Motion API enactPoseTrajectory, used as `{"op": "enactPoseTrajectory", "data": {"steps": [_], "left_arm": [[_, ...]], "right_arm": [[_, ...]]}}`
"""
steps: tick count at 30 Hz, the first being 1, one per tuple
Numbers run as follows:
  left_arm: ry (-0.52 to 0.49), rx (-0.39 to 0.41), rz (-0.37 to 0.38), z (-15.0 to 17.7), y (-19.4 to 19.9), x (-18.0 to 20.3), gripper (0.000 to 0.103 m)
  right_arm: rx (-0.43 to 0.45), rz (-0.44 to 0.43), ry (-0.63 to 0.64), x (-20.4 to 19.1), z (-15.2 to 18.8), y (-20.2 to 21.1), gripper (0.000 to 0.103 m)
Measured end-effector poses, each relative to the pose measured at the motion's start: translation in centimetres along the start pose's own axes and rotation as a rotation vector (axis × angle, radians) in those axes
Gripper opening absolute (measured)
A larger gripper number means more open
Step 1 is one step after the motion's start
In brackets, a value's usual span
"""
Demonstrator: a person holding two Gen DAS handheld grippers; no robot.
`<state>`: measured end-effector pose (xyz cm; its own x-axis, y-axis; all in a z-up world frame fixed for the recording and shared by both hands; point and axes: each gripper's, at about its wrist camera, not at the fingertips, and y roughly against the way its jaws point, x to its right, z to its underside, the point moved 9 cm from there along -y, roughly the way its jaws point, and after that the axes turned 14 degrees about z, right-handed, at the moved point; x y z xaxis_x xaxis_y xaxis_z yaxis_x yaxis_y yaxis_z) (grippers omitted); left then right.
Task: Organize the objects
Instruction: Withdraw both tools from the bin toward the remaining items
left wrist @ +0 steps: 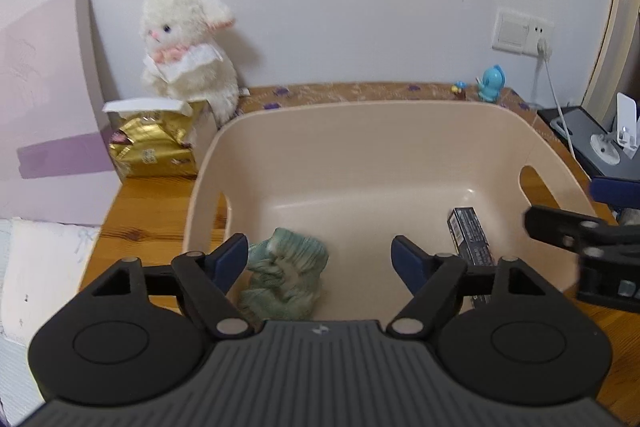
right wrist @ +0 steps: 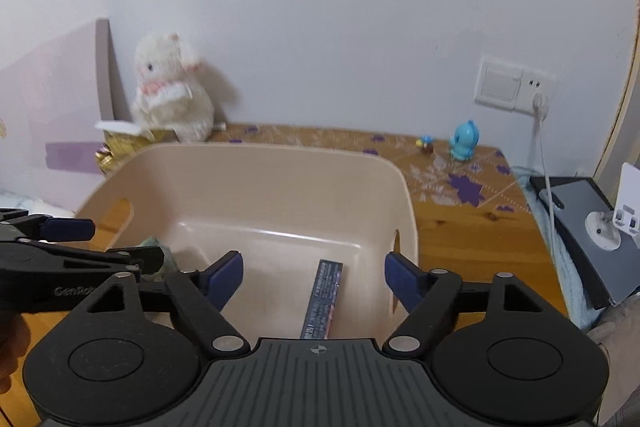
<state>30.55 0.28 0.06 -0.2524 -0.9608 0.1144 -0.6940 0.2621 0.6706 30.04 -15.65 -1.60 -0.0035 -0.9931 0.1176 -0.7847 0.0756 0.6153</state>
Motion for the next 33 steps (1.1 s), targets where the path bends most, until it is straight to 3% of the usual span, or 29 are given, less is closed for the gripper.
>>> {"op": "enactPoseTrajectory", "data": {"steps": [2,9,19,33], "left_arm": [[-0.003,0.017,-0.009,0.3,0.9,0.0,0.085],[-0.017,0.049,-0.02,2.2,3.9,0.2,0.086],[0.005,0.086,-0.009,5.5,7.8,0.9,0.087],[-0.022,0.036,0.004,12.1,8.5,2.7,0.087]], "right_arm": [[0.025,-0.003,-0.003,0.3,0.0,1.5,0.094],[0.072,-0.02,-0.012,1.0,1.7,5.4,0.1],[0.061,-0.011,0.018,0.8,6.6,8.3,0.101],[-0.037,-0.024,0.069,-0.1,13.8,7.8,0.102]]}}
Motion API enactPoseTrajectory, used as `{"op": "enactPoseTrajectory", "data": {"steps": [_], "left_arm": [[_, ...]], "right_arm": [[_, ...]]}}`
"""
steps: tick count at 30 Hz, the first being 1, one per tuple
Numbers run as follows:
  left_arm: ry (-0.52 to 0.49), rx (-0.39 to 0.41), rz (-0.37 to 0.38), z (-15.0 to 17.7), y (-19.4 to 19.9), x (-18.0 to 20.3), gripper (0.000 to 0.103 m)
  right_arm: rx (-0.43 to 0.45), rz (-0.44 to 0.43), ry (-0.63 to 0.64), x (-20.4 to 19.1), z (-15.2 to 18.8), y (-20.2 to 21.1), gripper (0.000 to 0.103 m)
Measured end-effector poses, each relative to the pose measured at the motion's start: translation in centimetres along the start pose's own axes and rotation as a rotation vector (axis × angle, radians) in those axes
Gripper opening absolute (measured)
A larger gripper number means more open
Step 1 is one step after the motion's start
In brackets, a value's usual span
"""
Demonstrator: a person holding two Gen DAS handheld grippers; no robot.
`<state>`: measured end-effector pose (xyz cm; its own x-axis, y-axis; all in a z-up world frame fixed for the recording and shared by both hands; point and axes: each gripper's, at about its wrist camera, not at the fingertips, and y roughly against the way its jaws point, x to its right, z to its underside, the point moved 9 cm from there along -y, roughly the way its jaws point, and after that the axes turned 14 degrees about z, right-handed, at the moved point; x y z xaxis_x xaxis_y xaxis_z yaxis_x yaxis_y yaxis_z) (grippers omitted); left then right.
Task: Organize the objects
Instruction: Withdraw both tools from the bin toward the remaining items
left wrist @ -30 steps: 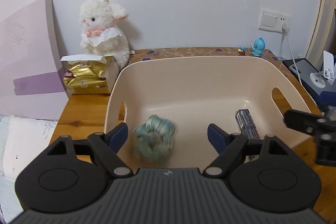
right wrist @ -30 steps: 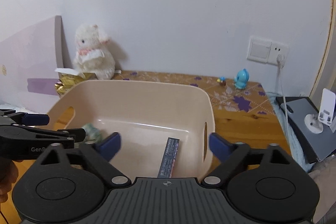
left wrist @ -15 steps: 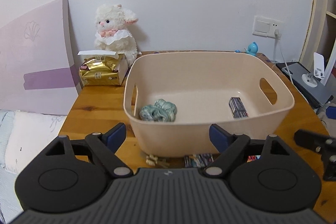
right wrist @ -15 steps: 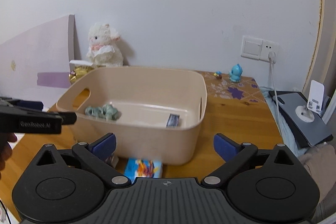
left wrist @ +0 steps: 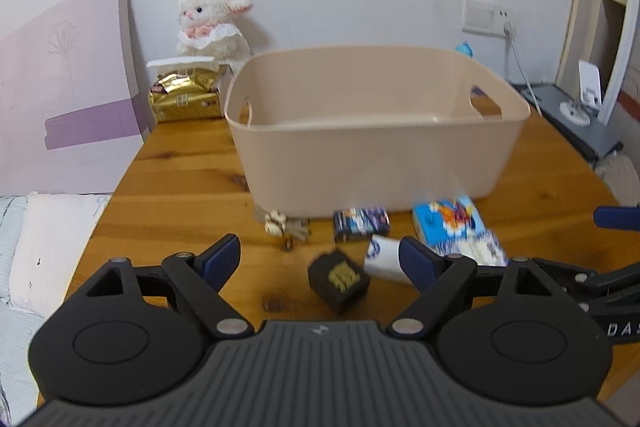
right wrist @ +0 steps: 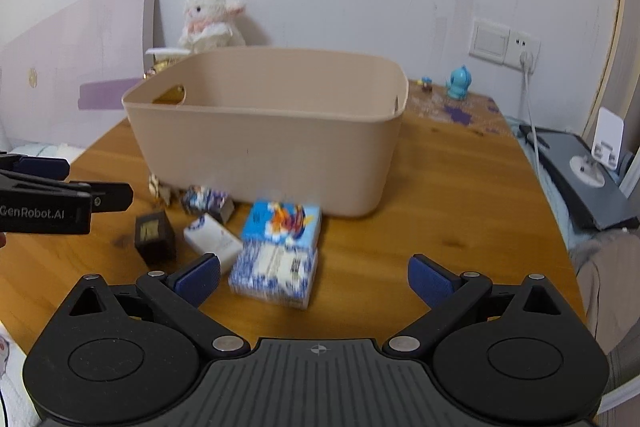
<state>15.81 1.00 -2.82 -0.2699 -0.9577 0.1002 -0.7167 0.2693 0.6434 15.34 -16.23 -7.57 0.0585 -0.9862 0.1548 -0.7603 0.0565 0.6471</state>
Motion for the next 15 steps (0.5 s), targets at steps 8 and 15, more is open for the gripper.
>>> {"op": "enactPoseTrajectory", "data": {"steps": [8,15], "left_arm": [[0.006,-0.067,0.004,3.5,-1.8,0.1,0.087],[0.027,-0.104,0.032,5.6,-3.9,-0.1,0.087]], "right_arm": [[-0.061,0.0,0.003,0.0,2.7,-1.3,0.102],[-0.103,-0.004,-0.005,-0.3,4.1,-3.2,0.102]]}}
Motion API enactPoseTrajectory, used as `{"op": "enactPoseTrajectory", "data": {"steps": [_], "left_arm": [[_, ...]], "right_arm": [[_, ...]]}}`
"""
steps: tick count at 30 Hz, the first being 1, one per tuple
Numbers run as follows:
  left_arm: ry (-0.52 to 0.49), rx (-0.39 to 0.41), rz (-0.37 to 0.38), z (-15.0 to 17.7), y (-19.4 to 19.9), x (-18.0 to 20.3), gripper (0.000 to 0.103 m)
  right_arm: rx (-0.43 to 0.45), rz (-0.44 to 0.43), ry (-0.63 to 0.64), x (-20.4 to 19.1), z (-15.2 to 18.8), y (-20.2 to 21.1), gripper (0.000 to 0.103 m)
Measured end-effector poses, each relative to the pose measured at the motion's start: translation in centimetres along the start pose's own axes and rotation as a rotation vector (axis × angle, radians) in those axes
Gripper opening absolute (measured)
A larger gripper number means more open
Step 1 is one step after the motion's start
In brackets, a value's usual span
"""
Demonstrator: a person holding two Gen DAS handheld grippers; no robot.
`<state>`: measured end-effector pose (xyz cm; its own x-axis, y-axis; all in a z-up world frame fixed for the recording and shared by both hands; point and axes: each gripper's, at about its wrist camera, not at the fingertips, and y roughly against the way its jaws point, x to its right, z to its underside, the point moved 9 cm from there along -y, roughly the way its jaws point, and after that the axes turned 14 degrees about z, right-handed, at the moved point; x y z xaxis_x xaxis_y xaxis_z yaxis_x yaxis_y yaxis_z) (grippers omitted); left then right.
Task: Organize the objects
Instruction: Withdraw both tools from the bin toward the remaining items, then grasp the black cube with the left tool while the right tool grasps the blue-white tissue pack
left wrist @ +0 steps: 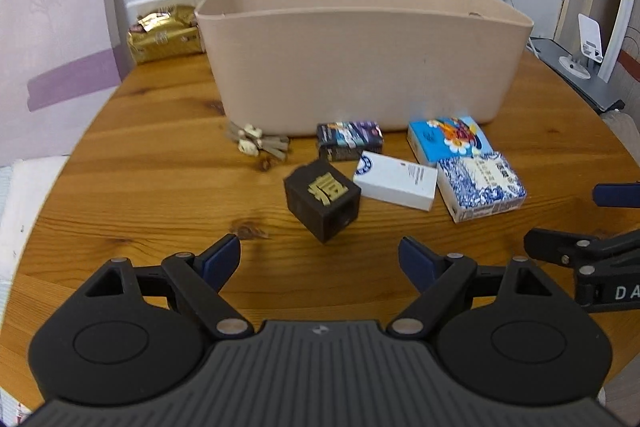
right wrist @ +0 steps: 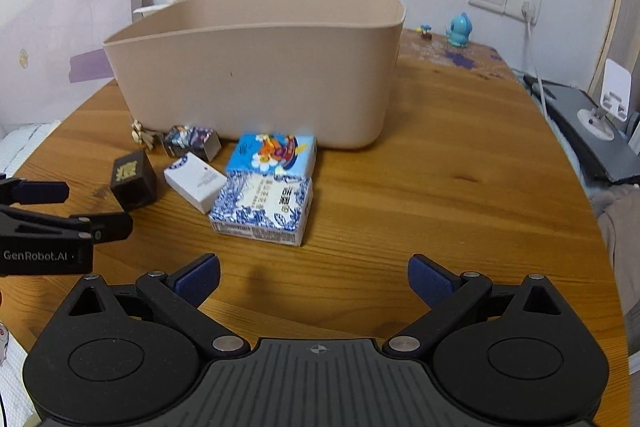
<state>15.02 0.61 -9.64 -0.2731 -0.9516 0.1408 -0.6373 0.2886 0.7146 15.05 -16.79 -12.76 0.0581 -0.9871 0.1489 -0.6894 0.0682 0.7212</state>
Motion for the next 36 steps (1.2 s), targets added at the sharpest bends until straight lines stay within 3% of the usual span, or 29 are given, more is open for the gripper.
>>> {"op": "enactPoseTrajectory", "data": {"steps": [16,26,28,32,34,36], "left_arm": [[0.057,0.018,-0.016,-1.3,-2.6,-1.8,0.09],[0.093,0.027,-0.071,-2.1,-3.8,-2.9,0.093],[0.094,0.03,-0.073,-2.0,-3.9,-3.0,0.091],[0.087,0.024,-0.058,-1.9,-4.1,-3.0,0.079],[0.087,0.027,-0.05,-1.9,-4.1,-3.0,0.075],[0.084,0.031,-0.046,-1.9,-3.9,-2.8,0.064]], "right_arm": [[-0.014,-0.024,0.024,-3.0,-0.6,-3.3,0.103],[0.014,0.003,0.045,-4.4,-1.6,-4.2,0.103],[0.02,0.001,0.046,-4.6,-1.6,-4.3,0.103],[0.034,-0.004,0.047,-4.6,-1.8,-4.3,0.101],[0.046,-0.006,0.046,-4.5,-1.8,-4.2,0.093],[0.053,-0.007,0.044,-4.4,-2.0,-4.1,0.083]]}}
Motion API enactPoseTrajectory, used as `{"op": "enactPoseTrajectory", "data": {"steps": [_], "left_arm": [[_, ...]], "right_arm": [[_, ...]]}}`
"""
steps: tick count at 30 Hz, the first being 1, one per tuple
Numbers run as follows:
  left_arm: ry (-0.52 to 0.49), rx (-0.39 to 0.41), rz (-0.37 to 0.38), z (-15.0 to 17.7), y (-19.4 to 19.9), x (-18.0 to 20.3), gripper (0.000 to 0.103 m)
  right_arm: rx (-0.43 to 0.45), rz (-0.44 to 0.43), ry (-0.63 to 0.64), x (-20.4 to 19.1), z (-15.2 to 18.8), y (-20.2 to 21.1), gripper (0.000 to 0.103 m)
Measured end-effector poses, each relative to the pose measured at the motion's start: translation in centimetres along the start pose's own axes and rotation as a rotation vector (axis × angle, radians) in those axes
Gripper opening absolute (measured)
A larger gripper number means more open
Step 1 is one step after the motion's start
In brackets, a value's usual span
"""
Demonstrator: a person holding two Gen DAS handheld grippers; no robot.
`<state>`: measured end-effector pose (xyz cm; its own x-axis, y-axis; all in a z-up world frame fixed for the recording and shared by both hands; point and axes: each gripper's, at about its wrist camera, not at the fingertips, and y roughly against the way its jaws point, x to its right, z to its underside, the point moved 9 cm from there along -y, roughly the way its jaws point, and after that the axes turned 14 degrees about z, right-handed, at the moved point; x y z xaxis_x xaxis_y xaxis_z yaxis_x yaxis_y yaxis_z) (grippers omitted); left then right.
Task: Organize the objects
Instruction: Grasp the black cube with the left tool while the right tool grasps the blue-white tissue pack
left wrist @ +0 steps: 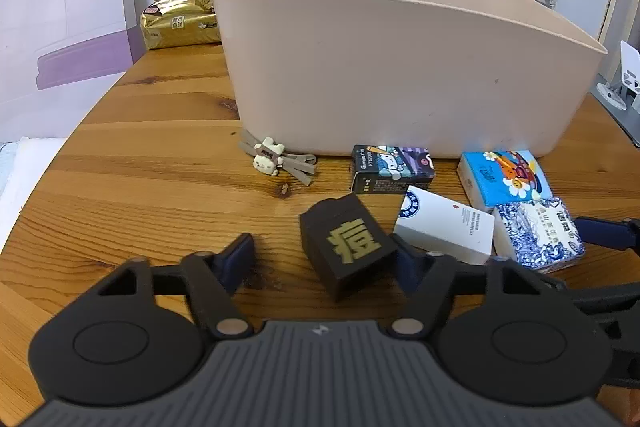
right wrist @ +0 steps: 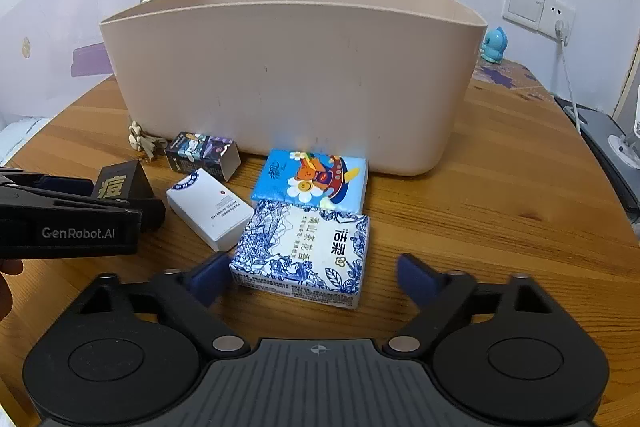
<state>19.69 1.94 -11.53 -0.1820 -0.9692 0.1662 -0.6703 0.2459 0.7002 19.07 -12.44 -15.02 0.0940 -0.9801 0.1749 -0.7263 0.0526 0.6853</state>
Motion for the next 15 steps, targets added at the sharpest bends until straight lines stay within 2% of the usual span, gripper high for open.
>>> {"op": "enactPoseTrajectory", "data": {"steps": [1,3,5,9,15], "left_arm": [[-0.002,0.002,0.002,0.0,0.1,0.1,0.061],[-0.007,0.002,0.011,0.0,0.2,0.2,0.045],[-0.012,0.001,0.017,0.0,0.3,0.4,0.039],[-0.007,0.004,0.02,0.3,0.6,0.2,0.034],[0.001,-0.001,0.037,0.9,1.7,-0.3,0.034]], "right_arm": [[0.001,-0.002,-0.002,0.1,0.0,0.1,0.08],[0.005,-0.004,-0.002,0.2,-0.1,0.3,0.064],[0.002,-0.01,-0.006,0.2,0.0,0.4,0.063],[0.002,-0.018,-0.011,0.5,0.2,0.8,0.062],[0.014,-0.028,-0.023,1.4,0.0,2.1,0.062]]}}
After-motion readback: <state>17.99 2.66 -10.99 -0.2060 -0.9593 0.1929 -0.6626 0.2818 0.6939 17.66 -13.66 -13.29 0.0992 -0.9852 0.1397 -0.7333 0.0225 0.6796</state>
